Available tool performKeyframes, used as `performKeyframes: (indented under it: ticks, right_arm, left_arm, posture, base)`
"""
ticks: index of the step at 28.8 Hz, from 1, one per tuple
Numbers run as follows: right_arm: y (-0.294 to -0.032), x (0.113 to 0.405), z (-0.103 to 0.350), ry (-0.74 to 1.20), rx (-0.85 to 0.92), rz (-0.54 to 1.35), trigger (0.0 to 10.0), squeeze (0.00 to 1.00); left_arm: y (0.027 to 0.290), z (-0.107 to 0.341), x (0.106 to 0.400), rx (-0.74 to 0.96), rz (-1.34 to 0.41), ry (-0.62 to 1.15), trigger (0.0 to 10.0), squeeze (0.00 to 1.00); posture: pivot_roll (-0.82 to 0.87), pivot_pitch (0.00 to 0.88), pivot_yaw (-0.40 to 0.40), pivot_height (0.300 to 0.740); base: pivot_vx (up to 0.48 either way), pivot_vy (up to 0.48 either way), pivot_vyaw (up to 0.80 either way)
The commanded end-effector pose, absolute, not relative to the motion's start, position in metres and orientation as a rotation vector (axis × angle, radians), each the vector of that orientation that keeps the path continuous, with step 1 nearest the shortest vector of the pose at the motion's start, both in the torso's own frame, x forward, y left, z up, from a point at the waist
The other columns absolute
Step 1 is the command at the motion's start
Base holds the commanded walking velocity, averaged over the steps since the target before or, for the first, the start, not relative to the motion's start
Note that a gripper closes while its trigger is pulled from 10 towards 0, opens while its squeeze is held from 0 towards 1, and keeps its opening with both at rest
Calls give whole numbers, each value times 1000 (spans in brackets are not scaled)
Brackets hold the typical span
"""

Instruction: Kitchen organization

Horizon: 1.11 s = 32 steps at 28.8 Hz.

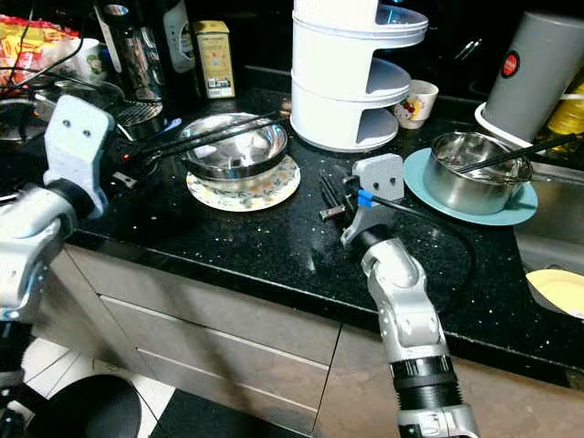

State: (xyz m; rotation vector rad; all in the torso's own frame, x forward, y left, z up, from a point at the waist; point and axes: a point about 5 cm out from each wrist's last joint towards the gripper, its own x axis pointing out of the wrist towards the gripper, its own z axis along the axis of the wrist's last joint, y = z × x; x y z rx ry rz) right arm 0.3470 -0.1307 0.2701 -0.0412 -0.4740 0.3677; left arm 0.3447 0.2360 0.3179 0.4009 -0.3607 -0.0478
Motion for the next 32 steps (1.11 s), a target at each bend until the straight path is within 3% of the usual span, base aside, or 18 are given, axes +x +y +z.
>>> performKeyframes:
  ticks: [1,7,8,15,20,24,32]
  right_arm:
    - [-134,344,270,-477,-39,364,10000,0]
    - [-131,344,270,-478,-42,370,10000,0]
    - [-131,345,271,-479,-41,372,10000,0]
    - [-130,344,272,-482,-44,375,10000,0]
    - [-132,344,272,-481,-41,371,10000,0]
    - [-132,344,272,-480,-31,372,10000,0]
    - [-131,345,273,-479,-24,374,10000,0]
  left_arm:
    - [241,314,346,392,-20,-366,10000,1000]
    - [241,303,351,352,-83,-379,10000,1000]
    - [240,301,353,349,-111,-376,10000,0]
    - [232,290,358,390,-289,-314,10000,0]
    - [235,296,361,503,-240,-327,10000,0]
    - [239,305,367,689,-165,-329,10000,0]
    - [228,316,371,836,-133,-355,10000,0]
  posture:
    - [24,202,-24,740]
    - [28,204,-28,740]
    - [28,205,-30,740]
    - [19,208,-26,740]
    - [19,208,-28,740]
    - [21,205,-31,740]
    - [19,200,-33,740]
  base:
    - [0,0,0]
    - [0,0,0]
    - [0,0,0]
    - [0,0,0]
    - [0,0,0]
    - [0,0,0]
    - [0,0,0]
